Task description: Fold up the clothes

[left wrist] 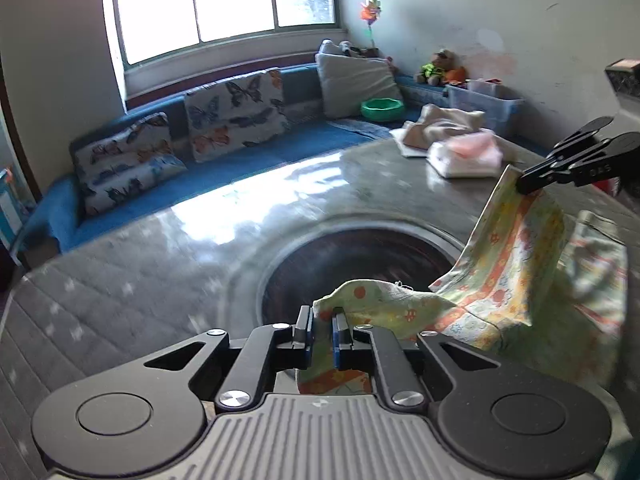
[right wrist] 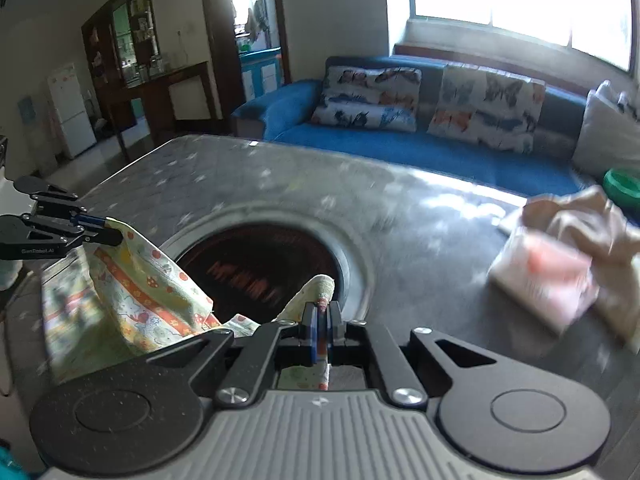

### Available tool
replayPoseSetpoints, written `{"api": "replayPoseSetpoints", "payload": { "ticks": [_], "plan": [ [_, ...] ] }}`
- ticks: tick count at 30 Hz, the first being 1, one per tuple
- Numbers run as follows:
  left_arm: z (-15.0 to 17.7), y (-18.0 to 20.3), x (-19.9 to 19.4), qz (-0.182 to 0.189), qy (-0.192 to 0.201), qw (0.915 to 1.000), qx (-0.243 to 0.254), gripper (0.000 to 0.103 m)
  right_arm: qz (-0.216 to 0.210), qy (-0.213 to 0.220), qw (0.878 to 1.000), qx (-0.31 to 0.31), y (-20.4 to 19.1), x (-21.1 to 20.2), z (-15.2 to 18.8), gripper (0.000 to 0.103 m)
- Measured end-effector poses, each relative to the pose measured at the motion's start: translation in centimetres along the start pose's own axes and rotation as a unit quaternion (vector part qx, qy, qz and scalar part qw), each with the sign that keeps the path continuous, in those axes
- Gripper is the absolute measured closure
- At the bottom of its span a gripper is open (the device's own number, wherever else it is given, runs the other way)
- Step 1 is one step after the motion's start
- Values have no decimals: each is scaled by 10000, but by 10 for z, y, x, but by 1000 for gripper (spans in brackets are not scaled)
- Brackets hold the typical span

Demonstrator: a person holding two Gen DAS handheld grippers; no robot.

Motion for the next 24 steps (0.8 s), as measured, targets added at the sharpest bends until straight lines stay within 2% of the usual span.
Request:
{"api": "replayPoseSetpoints", "payload": {
  "ticks": [6, 11, 15, 18, 21, 22, 24],
  "plan": [
    [-23, -26, 59, -630, 37, 9979, -152, 93, 549, 198, 9982, 134, 32, 37, -27, 100],
    [-7, -34, 120, -876, -436, 9942, -435, 93, 1138, 34, 9922, 515, 68, 92, -11, 99],
    [8, -35, 150, -951, -774, 9907, -583, 91, 1242, -332, 9894, 679, 84, 125, 7, 91],
    [8, -37, 153, -967, -735, 9907, -612, 81, 1334, -319, 9887, 605, 88, 126, 7, 74],
    [6, -41, 153, -1000, -709, 9900, -704, 78, 1319, -263, 9904, 317, 75, 119, 2, 73],
    [5, -42, 151, -1015, -695, 9895, -760, 78, 1242, -251, 9916, 258, 68, 117, 0, 71],
    [2, -44, 145, -997, -626, 9892, -877, 78, 813, -263, 9957, 362, 53, 118, -3, 71]
  ]
}}
Point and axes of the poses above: each gripper's, at about its wrist camera, not at the fingertips, and x roughly the way its jaws point, y to its right, z to its underside, the point moved 6 cm from there along x, roughly the way its jaws point, and after that the axes turned 8 degrees about -z, right-handed, at the moved point
